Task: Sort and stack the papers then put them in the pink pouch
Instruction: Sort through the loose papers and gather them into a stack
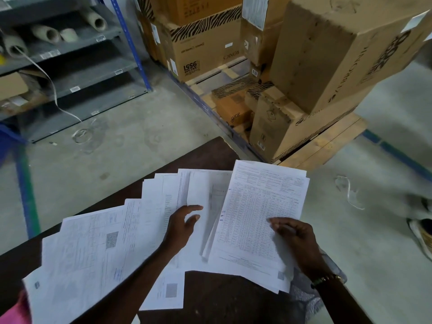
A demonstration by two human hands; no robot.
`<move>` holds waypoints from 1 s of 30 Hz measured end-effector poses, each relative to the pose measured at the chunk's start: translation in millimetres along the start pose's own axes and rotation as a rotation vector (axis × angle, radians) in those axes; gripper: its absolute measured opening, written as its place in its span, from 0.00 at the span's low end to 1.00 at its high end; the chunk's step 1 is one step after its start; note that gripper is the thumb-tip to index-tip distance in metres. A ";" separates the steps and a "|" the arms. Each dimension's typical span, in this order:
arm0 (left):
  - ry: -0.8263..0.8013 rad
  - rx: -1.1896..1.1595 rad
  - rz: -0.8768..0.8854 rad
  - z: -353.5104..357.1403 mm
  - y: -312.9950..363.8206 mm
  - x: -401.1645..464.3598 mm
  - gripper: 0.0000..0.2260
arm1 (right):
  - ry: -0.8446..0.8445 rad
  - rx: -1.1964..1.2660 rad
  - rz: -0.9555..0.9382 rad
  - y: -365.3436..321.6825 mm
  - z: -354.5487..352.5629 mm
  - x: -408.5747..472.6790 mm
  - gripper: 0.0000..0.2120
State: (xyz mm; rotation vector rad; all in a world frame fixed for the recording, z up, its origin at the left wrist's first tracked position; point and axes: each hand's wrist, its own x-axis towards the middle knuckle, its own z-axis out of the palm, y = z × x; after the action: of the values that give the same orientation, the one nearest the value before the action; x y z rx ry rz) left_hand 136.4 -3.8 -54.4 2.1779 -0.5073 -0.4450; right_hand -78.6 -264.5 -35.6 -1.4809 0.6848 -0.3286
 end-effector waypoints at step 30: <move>0.280 -0.145 0.299 -150.3 172.5 -38.9 0.12 | -0.072 -0.134 0.092 -26.7 21.4 -3.9 0.06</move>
State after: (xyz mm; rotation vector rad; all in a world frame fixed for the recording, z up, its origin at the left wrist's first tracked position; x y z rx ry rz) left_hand 139.7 15.6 176.8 1.9432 -0.6115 -0.0121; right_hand -63.2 -247.5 -9.8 -1.5753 0.7259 -0.1609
